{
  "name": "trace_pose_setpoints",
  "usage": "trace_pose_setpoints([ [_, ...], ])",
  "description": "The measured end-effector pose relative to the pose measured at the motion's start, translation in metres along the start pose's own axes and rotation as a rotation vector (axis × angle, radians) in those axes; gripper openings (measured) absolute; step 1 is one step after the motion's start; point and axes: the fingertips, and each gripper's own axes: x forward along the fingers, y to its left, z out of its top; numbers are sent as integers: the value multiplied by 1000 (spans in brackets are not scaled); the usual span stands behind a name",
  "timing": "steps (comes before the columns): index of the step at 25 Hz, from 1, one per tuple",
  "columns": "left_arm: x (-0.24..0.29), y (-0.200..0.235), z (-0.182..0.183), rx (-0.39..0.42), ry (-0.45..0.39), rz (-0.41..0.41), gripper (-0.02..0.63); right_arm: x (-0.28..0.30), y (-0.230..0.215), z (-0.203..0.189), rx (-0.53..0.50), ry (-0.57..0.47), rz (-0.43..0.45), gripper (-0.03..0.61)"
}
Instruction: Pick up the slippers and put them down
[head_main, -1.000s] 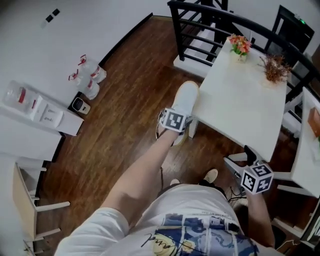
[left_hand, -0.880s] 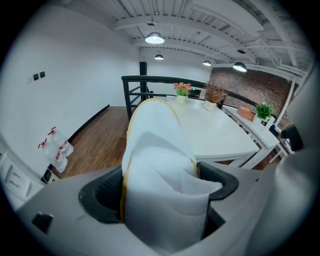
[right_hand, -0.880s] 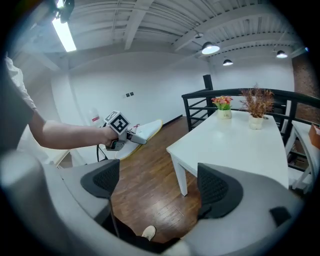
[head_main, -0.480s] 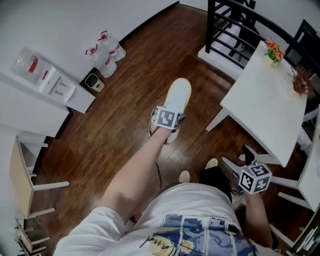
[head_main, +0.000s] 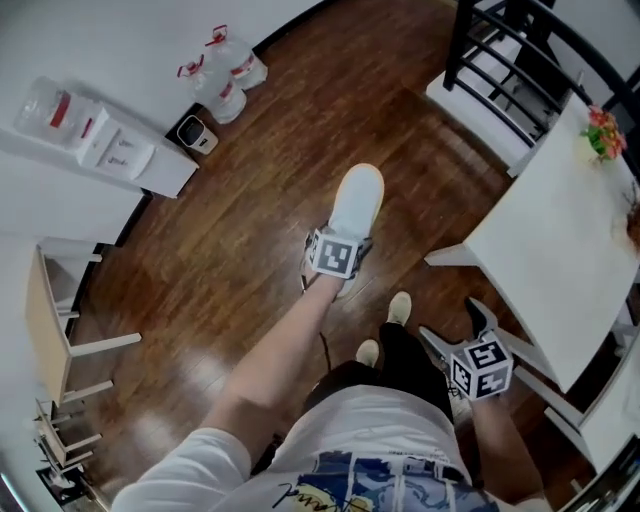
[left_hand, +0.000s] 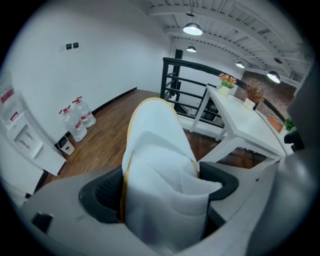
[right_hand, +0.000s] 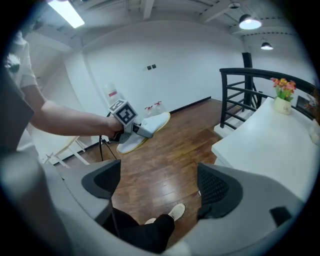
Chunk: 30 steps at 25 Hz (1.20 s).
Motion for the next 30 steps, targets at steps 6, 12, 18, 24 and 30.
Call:
trace_pose_setpoints([
  [6,112,32,-34,-83,53,42,463,109,-35,-38,-20,95,77,476],
  [12,299,31,-87,-58,78,27,463,217,-106,-108,56,51,59,466],
  [18,496,48,-206,-45,154,4,463,335,-148,-189,183,-25,-32,465],
  [24,642,74,-315,-12,188,-4,463,409,-132,-260,178,-20,17,463],
  [30,722,85,-374,-44,210,-13,463,442,-128,-282,126,68,83,463],
])
